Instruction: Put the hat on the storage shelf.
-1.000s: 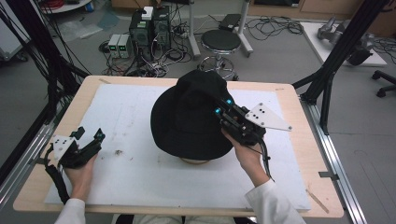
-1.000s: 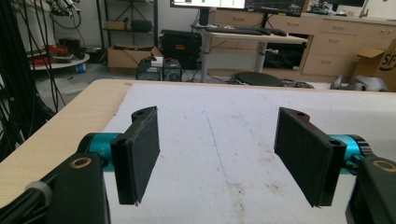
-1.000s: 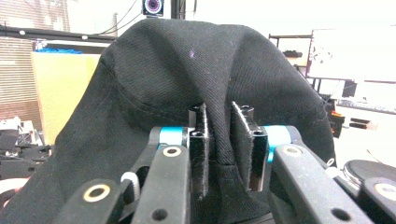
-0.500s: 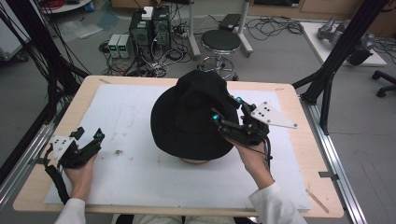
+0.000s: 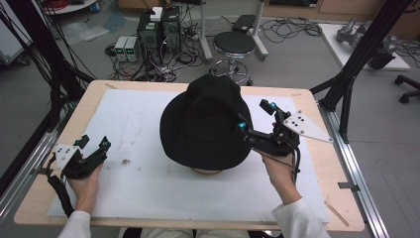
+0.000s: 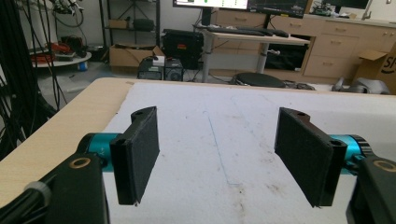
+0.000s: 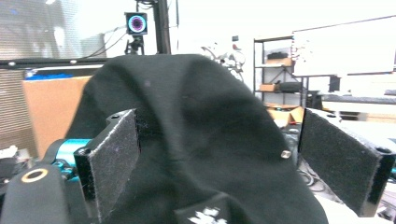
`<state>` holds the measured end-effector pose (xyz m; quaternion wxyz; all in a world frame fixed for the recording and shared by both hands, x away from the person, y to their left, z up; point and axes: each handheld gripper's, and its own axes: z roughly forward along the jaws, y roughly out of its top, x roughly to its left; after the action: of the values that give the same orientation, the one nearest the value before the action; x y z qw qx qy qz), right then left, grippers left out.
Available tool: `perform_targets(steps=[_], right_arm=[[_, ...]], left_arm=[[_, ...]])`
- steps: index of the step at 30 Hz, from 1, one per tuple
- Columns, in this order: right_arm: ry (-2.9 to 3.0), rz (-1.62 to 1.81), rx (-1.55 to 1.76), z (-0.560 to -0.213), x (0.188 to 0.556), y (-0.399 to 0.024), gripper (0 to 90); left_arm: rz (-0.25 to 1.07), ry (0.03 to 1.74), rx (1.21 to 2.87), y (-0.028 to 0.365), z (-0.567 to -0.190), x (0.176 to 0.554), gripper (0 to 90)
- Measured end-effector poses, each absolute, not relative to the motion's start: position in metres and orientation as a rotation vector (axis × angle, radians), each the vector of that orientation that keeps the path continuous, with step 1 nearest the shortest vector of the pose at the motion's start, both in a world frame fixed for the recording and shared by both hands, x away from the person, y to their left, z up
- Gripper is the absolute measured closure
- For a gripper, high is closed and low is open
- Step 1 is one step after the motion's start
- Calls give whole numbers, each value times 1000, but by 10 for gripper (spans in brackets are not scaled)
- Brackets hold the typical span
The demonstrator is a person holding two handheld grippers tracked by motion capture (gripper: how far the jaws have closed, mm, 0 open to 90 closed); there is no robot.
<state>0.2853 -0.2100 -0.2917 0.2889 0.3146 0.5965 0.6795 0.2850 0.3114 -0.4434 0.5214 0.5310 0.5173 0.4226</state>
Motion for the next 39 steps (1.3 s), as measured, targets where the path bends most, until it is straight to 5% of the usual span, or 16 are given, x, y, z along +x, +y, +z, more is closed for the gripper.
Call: perform_targets(steps=[20,39], right_arm=[[1406,1505,1102,-318,272,-271,115],[1383,1385,1333,-387,276,-288,115]], left_arm=[[1019,1243,1266,310,-443,286,309],[1017,1241,1268,310,-443,285,309]])
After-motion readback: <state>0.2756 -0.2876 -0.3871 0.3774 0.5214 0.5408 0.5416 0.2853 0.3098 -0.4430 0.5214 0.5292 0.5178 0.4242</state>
